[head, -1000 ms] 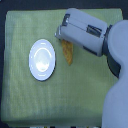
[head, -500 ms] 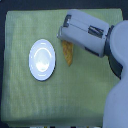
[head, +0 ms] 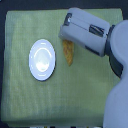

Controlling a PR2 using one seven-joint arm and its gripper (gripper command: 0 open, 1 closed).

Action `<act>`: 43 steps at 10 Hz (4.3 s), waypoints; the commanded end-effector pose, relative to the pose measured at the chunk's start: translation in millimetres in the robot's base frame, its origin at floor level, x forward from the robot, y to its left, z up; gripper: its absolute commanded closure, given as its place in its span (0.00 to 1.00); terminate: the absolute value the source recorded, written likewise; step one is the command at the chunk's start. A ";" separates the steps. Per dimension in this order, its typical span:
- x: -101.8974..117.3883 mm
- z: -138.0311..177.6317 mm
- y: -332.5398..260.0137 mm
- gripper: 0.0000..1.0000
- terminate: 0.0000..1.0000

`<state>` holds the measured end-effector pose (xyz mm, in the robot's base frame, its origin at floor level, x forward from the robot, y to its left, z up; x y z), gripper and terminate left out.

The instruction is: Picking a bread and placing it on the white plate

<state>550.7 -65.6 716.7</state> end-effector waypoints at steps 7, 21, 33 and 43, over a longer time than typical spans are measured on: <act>-29.4 116.1 -2.4 1.00 0.00; -60.2 118.3 195.1 1.00 0.00; -68.4 98.1 196.7 0.00 0.00; -79.5 95.6 200.8 0.00 0.00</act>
<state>484.2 133.3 821.0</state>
